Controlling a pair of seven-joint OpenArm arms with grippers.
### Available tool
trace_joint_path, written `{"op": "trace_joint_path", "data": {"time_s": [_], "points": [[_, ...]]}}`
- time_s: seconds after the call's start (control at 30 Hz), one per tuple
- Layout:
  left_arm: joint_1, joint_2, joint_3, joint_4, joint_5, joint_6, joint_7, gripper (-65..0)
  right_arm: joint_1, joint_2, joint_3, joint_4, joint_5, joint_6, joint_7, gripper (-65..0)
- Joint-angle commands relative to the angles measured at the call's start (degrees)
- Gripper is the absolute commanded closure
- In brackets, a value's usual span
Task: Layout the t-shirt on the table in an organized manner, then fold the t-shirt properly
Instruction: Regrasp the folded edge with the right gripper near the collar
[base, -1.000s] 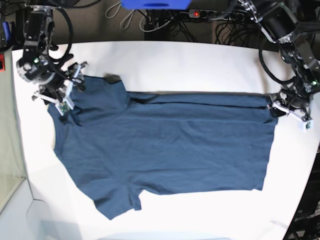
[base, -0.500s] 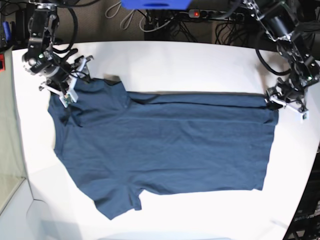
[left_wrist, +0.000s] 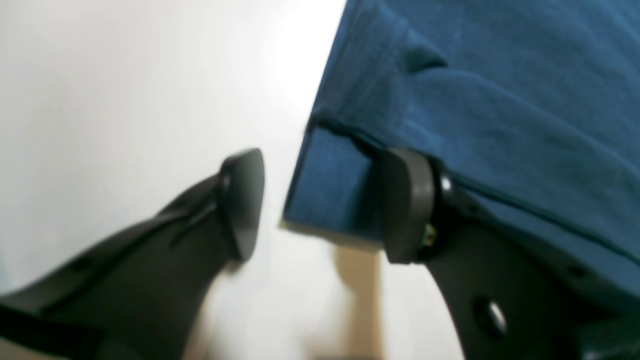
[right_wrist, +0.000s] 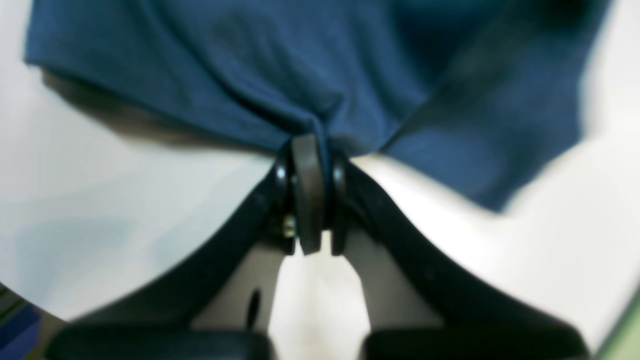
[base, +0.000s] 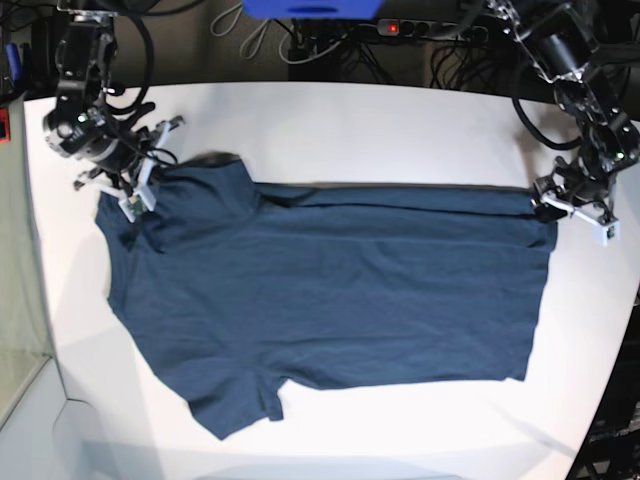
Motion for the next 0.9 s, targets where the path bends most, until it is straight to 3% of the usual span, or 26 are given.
{"op": "trace_joint_path", "data": {"time_s": [0.0, 0.23, 0.53, 0.87], "points": [[0.0, -0.4, 0.1, 0.4, 0.3, 0.1, 1.7, -35.7, 1.9, 0.9, 0.2, 3.0, 0.9, -0.1, 1.3, 0.0], [0.1, -0.4, 0.1, 0.7, 0.4, 0.0, 1.8, -35.7, 14.1, 1.2, 0.2, 5.5, 0.9, -0.1, -8.4, 0.0], [0.1, -0.4, 0.1, 0.9, 0.3, 0.0, 1.9, -36.0, 25.2, 1.1, -7.2, -7.0, 0.8, -0.1, -8.5, 0.0], [0.2, -1.5, 0.1, 0.9, 0.3, 0.0, 2.0, -36.1, 28.9, 0.9, -11.7, -16.6, 0.7, -0.1, -8.4, 0.0]]}}
